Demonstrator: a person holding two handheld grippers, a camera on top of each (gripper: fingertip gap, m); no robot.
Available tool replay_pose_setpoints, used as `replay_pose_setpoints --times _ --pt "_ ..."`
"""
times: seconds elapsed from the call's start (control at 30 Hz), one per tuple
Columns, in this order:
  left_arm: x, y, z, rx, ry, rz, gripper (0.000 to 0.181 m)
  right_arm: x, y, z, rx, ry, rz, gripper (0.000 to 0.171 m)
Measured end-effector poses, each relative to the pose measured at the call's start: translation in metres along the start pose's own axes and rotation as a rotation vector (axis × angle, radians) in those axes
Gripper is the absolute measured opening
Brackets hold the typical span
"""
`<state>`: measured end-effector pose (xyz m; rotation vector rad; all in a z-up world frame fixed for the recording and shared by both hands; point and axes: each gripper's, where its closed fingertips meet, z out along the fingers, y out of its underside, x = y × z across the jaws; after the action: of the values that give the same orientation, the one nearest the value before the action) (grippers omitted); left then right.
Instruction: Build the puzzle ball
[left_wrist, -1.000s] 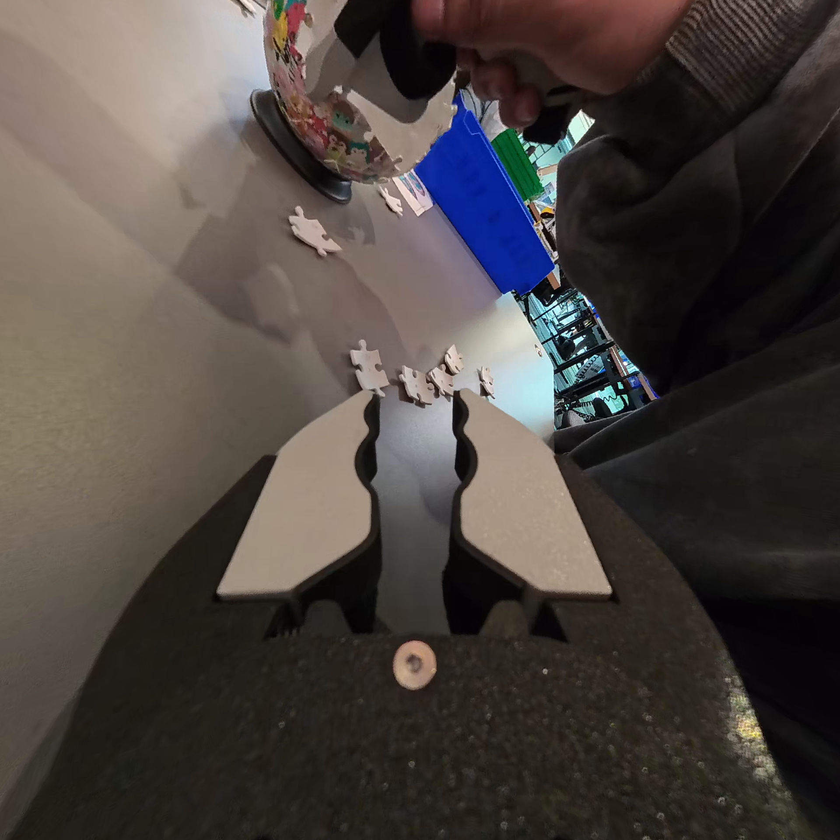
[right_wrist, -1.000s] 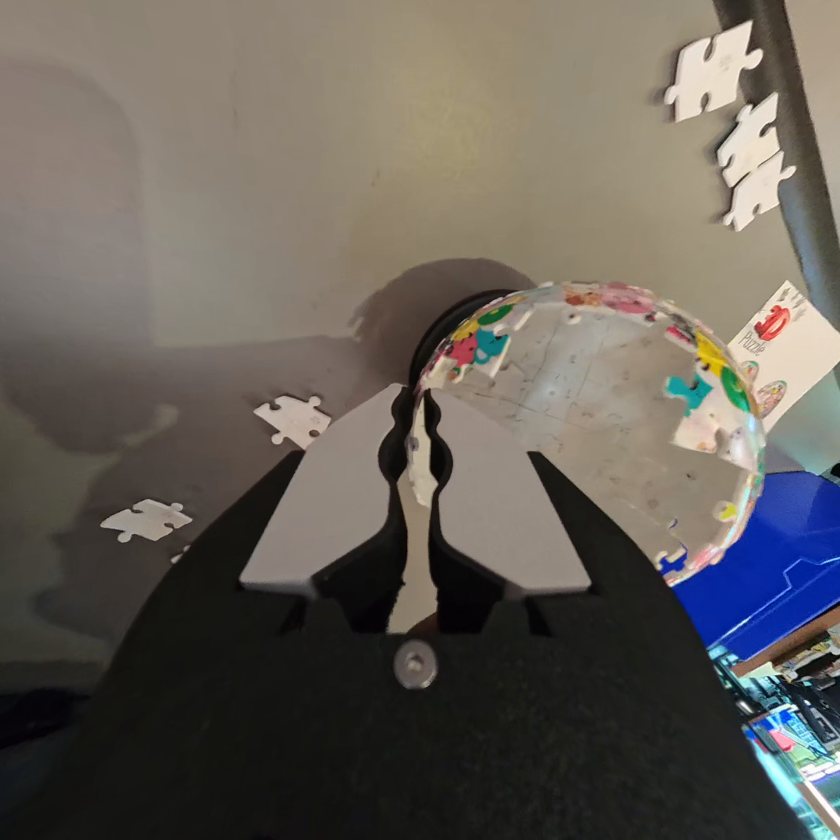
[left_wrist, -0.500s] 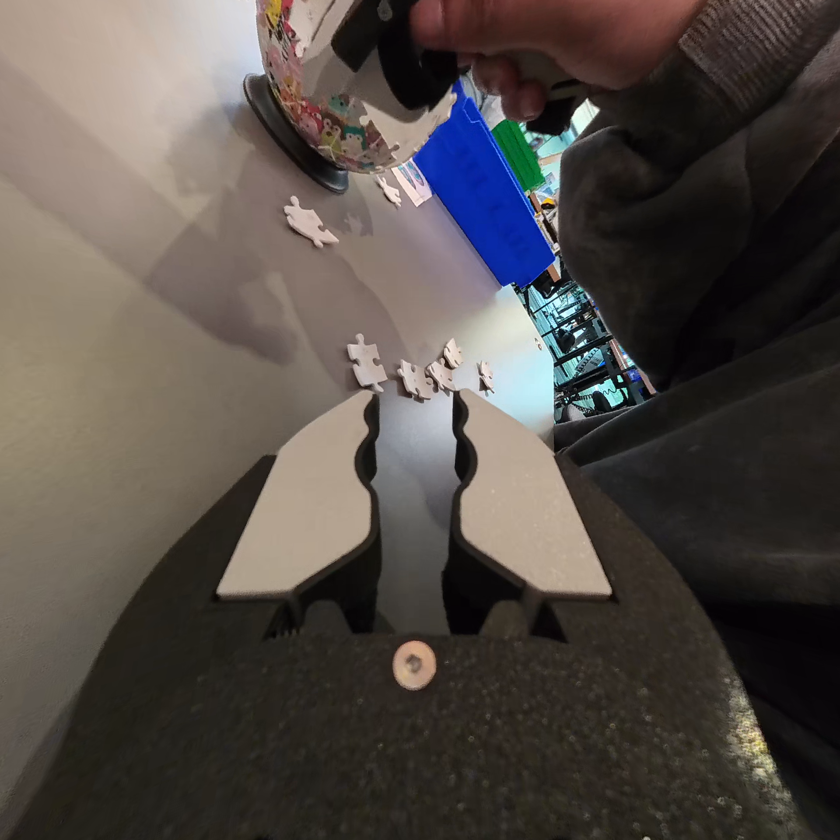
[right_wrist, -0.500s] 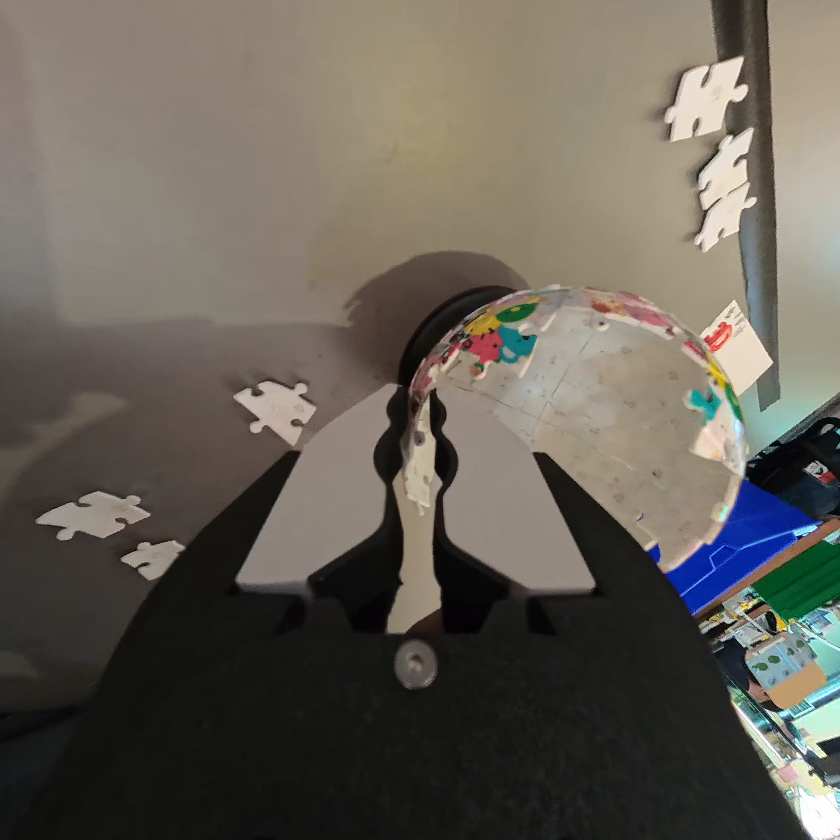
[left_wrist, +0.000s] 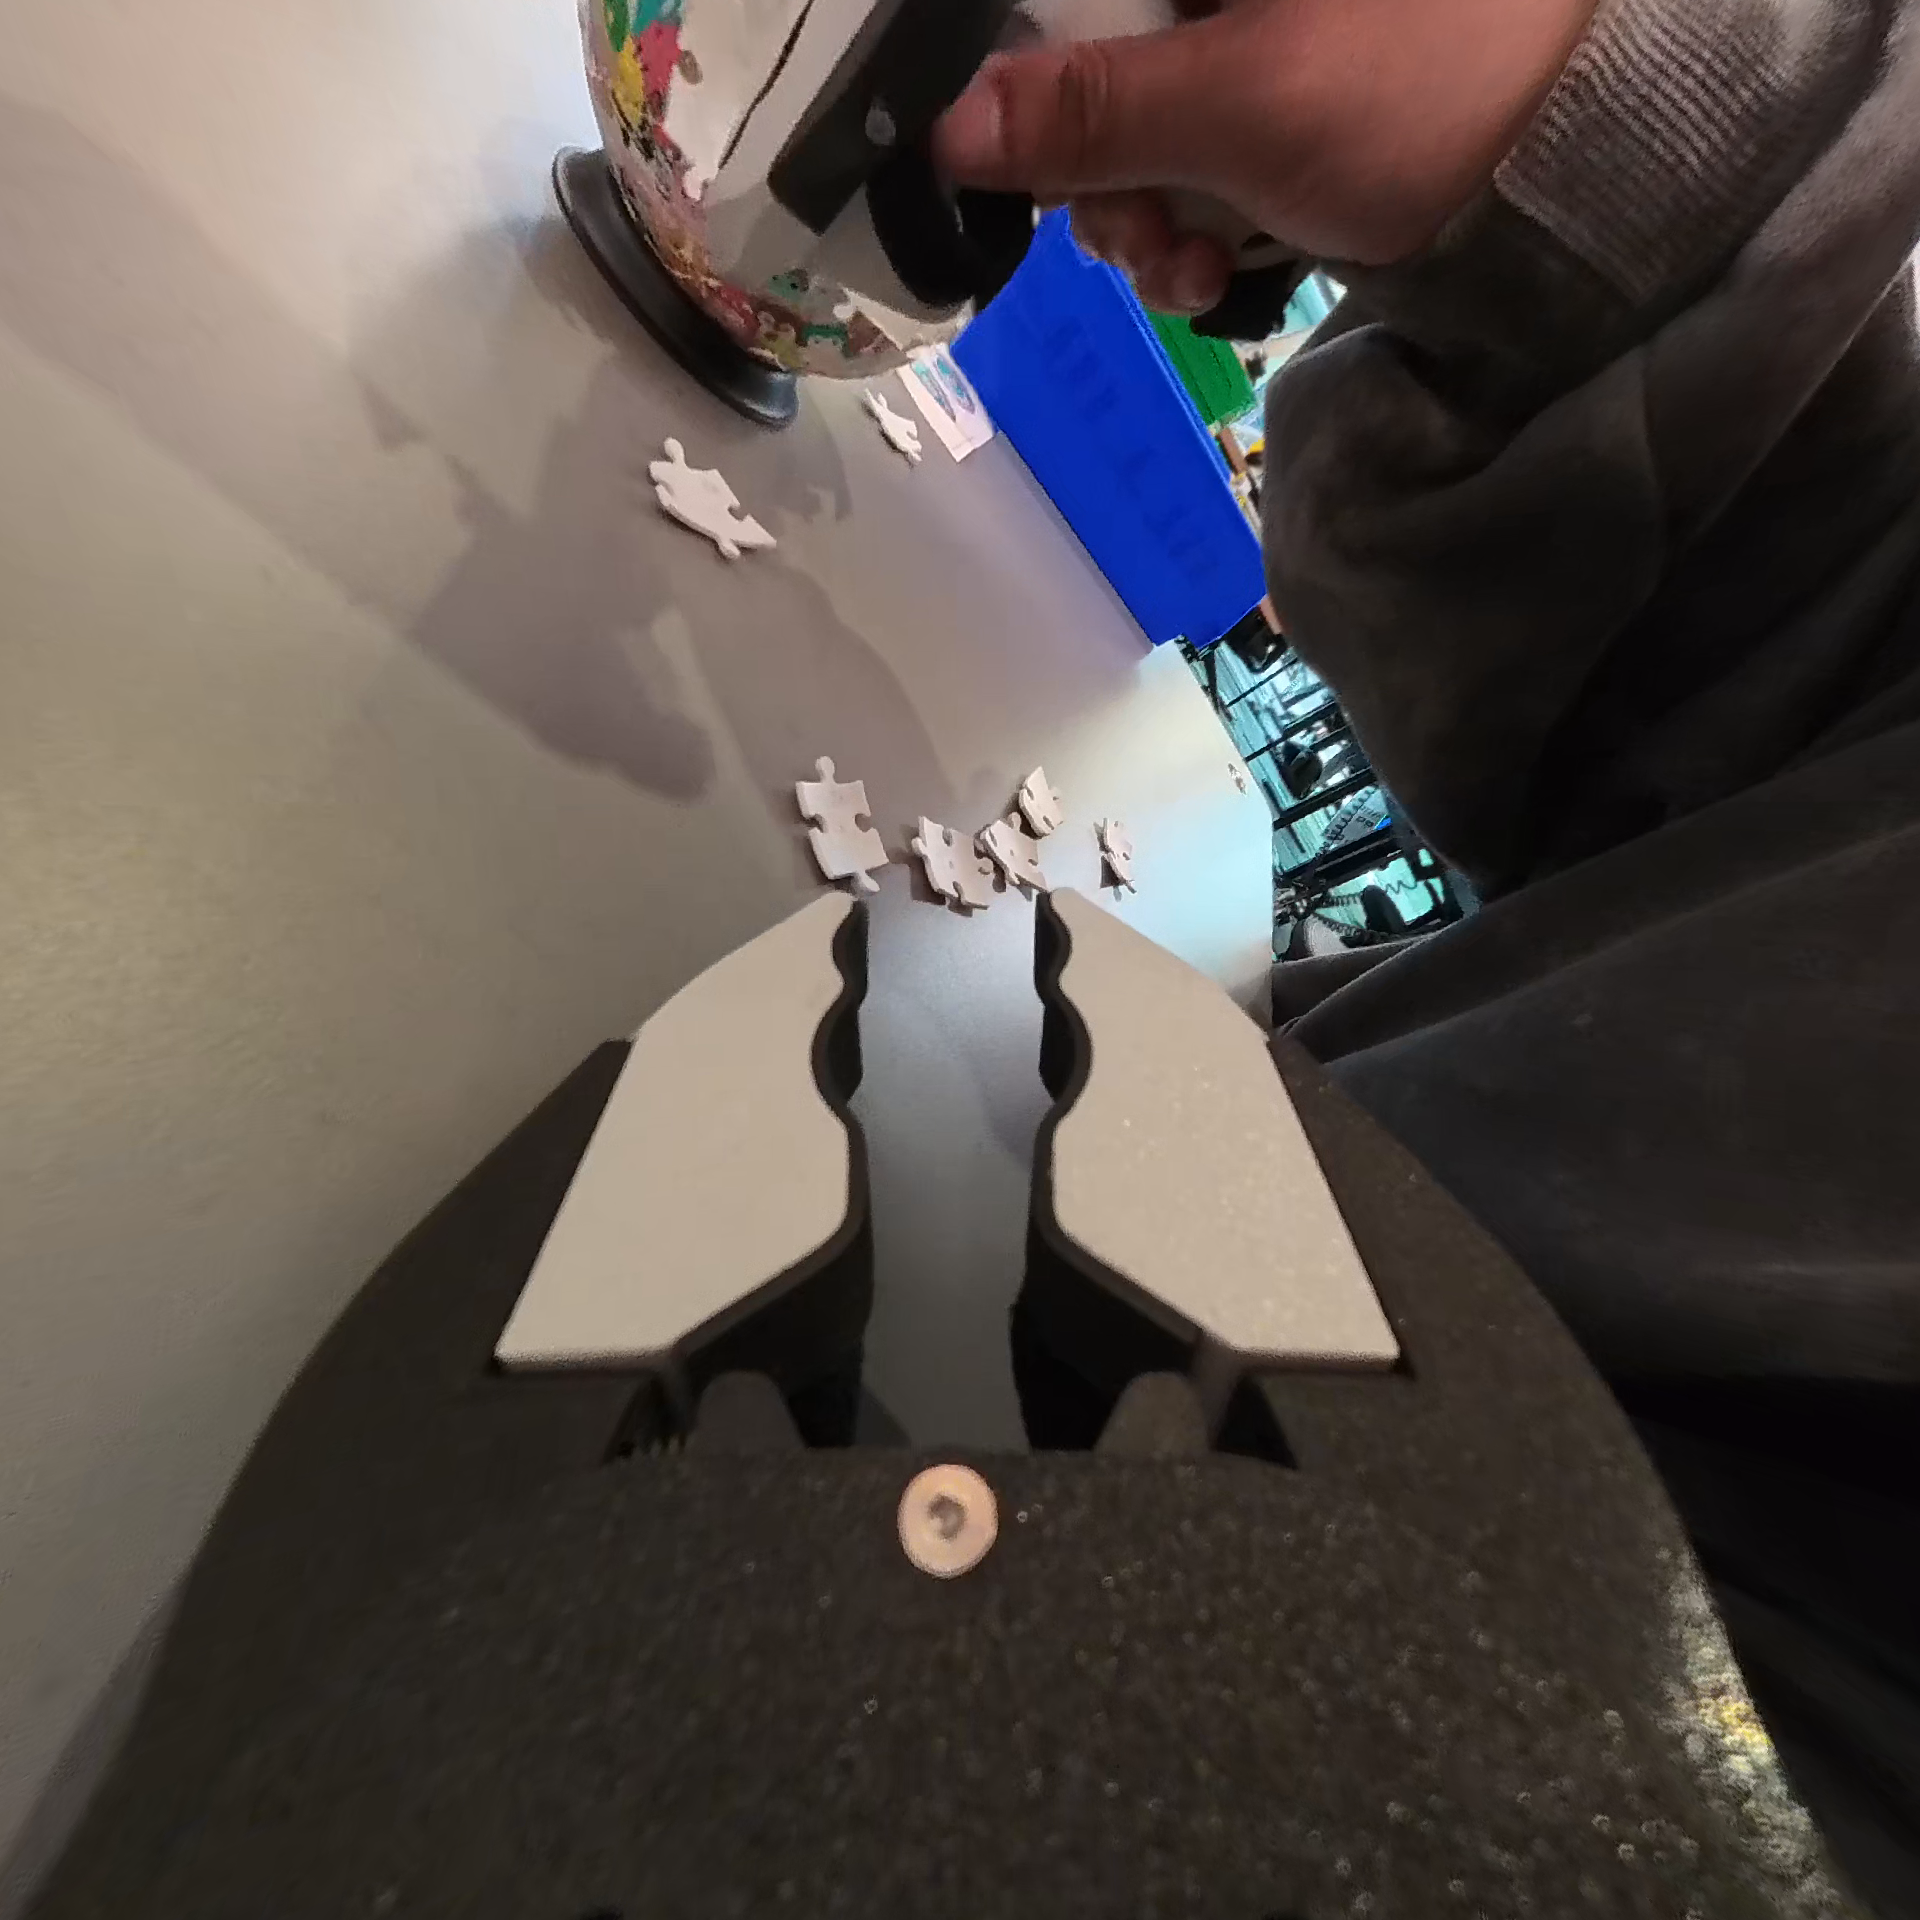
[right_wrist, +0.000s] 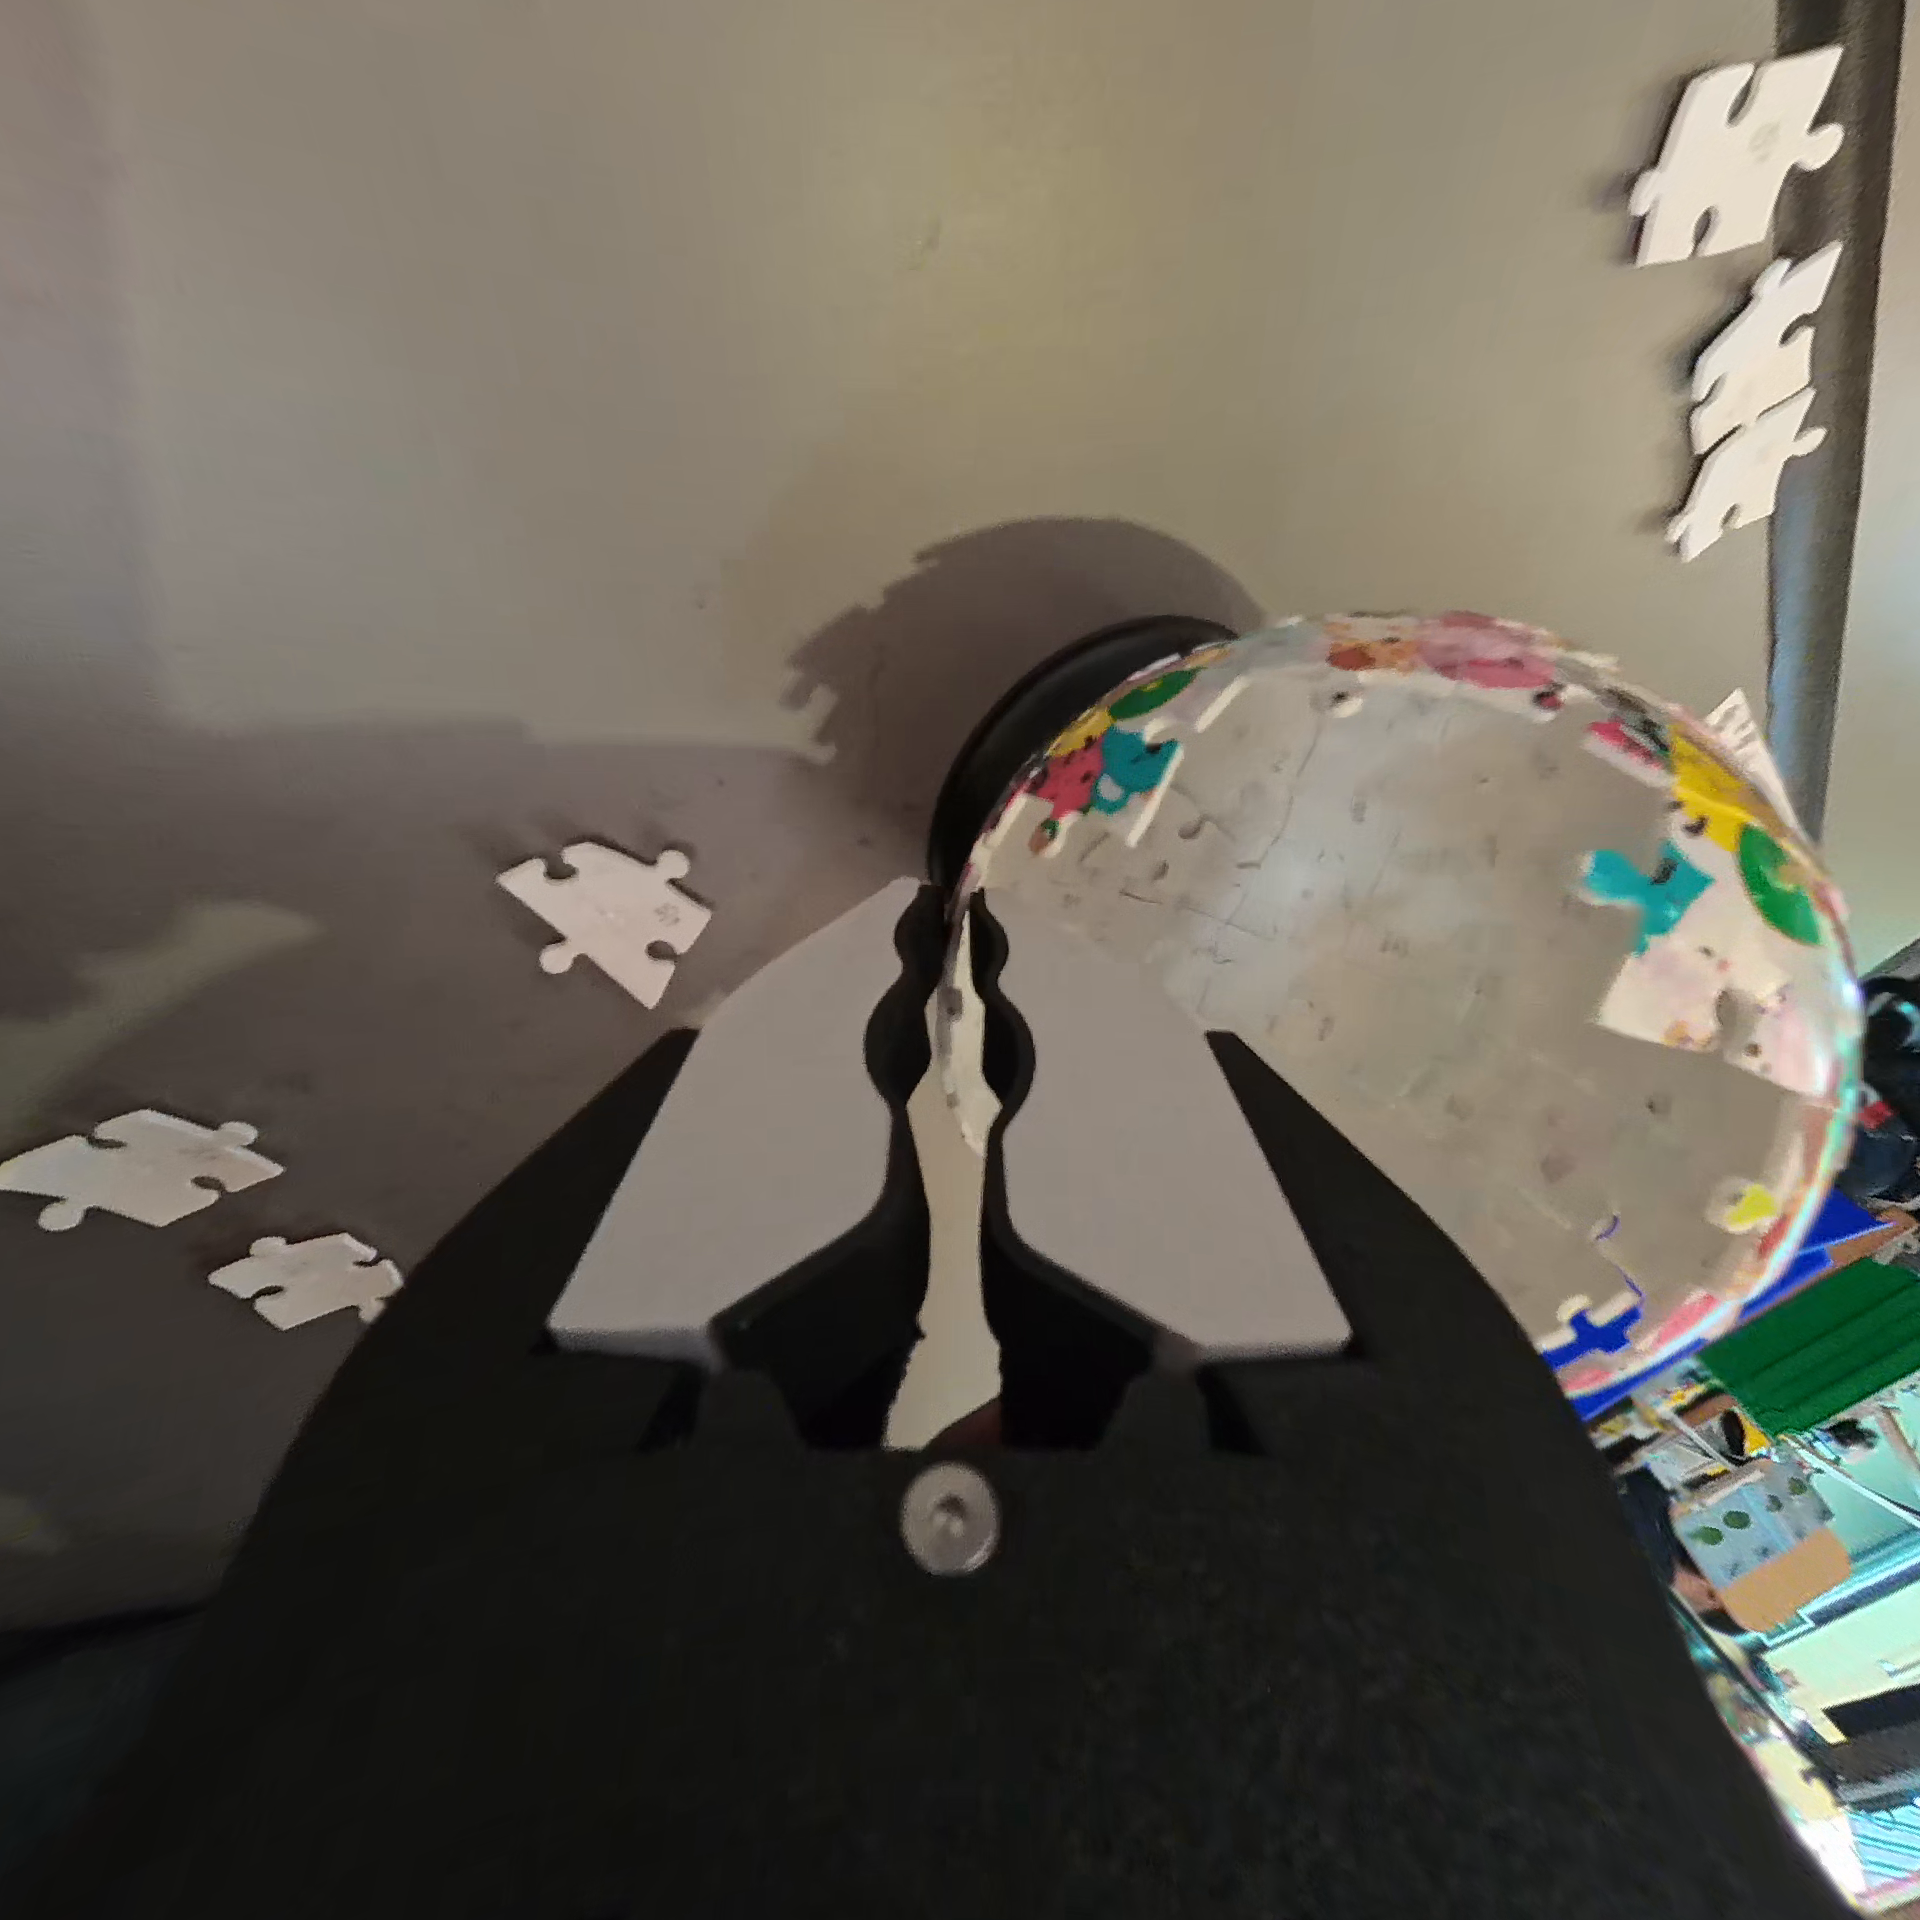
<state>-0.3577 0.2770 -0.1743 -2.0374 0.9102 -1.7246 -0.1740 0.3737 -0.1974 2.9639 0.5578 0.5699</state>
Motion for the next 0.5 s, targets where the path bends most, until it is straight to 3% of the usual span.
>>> replay_pose_setpoints --times 0.3,0.4,0.5 --pt "0.000 0.003 0.003 -0.024 -0.012 0.014 0.030 0.004 0.001 0.011 0.028 0.077 -0.038 0.005" --pt "0.000 0.002 0.002 -0.020 -0.009 0.013 0.030 0.004 0.000 0.009 0.045 0.100 -0.054 0.022" --pt "0.000 0.001 0.002 -0.012 -0.003 0.009 0.030 0.002 0.003 -0.014 0.122 0.120 -0.066 0.026"
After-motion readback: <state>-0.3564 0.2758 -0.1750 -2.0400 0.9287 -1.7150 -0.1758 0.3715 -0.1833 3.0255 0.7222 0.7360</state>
